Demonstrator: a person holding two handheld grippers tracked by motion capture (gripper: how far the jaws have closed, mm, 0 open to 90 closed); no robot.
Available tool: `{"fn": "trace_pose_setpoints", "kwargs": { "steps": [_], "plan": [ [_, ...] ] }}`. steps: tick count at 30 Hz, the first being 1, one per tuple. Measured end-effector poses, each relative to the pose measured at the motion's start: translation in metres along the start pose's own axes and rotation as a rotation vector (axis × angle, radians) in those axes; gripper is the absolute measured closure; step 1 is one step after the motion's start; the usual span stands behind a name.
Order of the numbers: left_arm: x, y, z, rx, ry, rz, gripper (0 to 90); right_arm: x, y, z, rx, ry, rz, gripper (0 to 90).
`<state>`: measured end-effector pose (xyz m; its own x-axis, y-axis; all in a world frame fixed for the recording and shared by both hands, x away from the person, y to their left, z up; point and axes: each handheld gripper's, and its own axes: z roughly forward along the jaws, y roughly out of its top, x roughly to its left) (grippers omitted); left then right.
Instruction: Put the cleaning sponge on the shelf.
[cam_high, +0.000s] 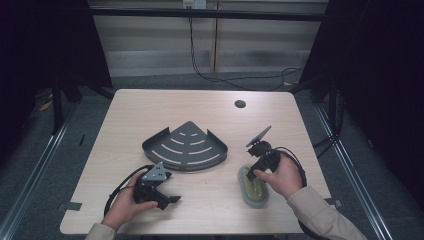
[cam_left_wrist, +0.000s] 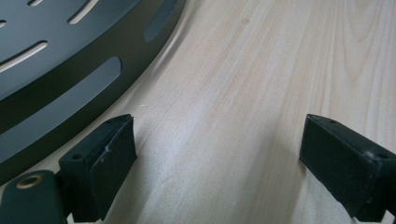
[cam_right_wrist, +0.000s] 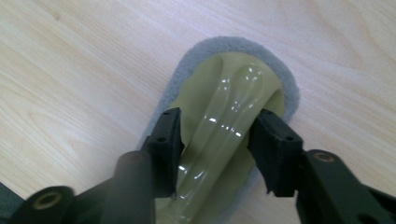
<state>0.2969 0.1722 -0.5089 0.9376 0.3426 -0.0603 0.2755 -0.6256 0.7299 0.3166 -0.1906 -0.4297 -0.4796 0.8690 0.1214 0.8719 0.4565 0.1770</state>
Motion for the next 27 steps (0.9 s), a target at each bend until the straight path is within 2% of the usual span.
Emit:
{"fn": "trace_pose_setpoints", "kwargs": {
  "steps": [1, 3, 6, 10, 16, 27],
  "plan": [
    [0.000, 0.000, 0.000, 0.000, 0.000, -0.001, 10.3, 0.000, 0.000, 0.000, 0.000, 0.000, 0.000, 57.9],
    [0.000, 0.000, 0.000, 0.000, 0.000, -0.001, 10.2, 0.000, 0.000, -0.001, 0.003, -0.009, -0.012, 65.2],
    [0.000, 0.000, 0.000, 0.001, -0.001, 0.000, 10.2, 0.000, 0.001, -0.002, 0.029, -0.019, -0.031, 70.6],
    [0.001, 0.000, 0.000, -0.005, -0.004, -0.003, 10.2, 0.001, 0.002, -0.004, 0.056, -0.039, -0.051, 71.1],
    [0.001, 0.000, 0.000, -0.005, -0.003, -0.005, 10.3, 0.001, 0.006, -0.015, 0.041, -0.027, -0.064, 71.2],
    [0.002, 0.000, -0.001, 0.000, -0.008, -0.004, 10.2, 0.003, 0.017, -0.027, 0.056, -0.034, -0.087, 71.3]
  ]
}}
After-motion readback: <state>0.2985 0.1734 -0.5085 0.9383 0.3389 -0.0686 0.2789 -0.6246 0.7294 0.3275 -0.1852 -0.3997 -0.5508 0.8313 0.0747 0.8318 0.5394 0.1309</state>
